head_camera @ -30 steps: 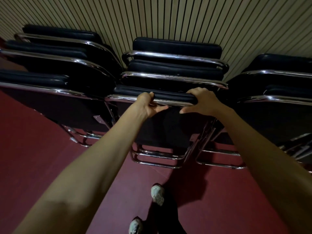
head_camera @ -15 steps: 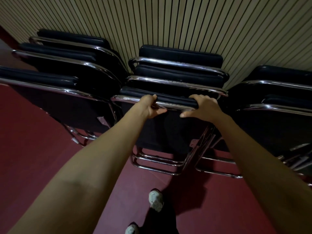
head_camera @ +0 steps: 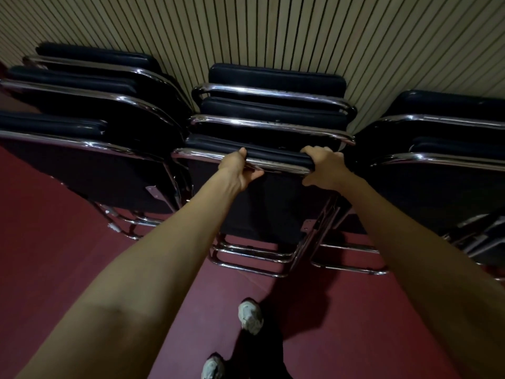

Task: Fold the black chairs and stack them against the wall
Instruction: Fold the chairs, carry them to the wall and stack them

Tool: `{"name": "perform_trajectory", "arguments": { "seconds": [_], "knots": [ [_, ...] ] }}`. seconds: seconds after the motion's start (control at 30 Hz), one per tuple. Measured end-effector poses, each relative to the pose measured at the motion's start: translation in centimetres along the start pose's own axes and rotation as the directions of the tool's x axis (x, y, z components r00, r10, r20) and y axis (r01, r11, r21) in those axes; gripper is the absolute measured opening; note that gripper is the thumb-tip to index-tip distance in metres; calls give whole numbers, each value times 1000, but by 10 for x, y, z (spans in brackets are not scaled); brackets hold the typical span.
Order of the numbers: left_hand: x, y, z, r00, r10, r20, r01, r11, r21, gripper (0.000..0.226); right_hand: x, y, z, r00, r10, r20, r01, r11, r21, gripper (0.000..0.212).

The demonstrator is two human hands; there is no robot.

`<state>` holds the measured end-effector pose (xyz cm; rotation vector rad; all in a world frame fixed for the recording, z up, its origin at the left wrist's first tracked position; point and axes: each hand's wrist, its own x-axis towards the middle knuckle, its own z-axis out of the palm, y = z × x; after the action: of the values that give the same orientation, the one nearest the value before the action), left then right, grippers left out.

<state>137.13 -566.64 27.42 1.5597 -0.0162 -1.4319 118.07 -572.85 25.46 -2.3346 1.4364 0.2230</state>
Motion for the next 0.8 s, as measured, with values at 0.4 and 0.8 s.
{"name": "perform_trajectory", "arguments": {
  "seconds": [0.4,0.8],
  "knots": [
    [11,-13,-5,1000,-27,0,27,999,-27,14,-3,13,7,989,-119,-90,117,993,-22,64],
    [23,4,-6,997,-50,60,49,999,5,20,24,11,-2,996,-87,-25,87,996,-22,67]
  ]
}}
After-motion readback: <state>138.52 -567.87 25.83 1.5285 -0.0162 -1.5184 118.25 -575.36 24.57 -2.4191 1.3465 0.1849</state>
